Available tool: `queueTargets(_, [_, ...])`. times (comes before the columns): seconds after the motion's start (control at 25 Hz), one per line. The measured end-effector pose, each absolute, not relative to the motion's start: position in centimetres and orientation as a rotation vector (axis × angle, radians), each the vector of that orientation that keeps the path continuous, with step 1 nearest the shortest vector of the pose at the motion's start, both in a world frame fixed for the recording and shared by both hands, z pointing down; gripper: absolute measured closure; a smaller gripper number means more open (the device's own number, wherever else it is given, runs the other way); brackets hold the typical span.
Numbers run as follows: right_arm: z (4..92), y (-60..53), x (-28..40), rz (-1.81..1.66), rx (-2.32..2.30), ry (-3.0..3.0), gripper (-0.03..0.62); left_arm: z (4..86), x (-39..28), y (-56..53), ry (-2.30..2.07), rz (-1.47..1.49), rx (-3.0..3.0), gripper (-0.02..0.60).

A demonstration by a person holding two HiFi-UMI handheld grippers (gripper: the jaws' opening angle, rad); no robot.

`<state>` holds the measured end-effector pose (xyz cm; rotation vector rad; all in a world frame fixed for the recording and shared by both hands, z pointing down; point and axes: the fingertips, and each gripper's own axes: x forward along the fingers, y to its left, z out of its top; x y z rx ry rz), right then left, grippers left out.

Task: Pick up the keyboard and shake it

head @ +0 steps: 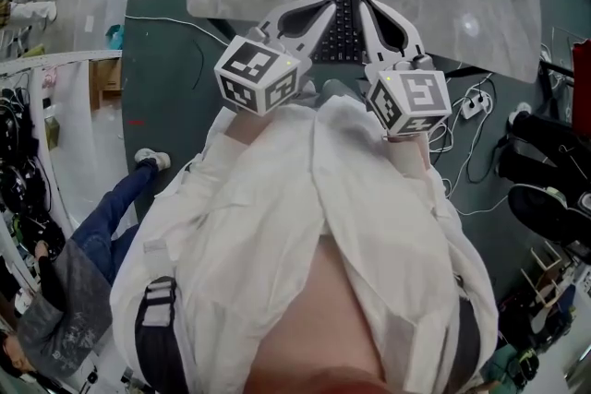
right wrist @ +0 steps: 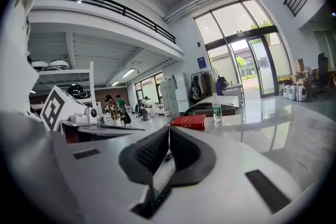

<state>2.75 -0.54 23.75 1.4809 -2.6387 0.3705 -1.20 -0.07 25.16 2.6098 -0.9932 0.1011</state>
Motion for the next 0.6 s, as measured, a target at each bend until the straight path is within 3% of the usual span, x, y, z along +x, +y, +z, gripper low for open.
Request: queueTargets(0.6, [24.4, -0.7, 3.9, 0.449, 1.375, -2.663, 0.565, 25.1, -0.1, 0.3, -1.037, 0.122, 2.561, 0.569])
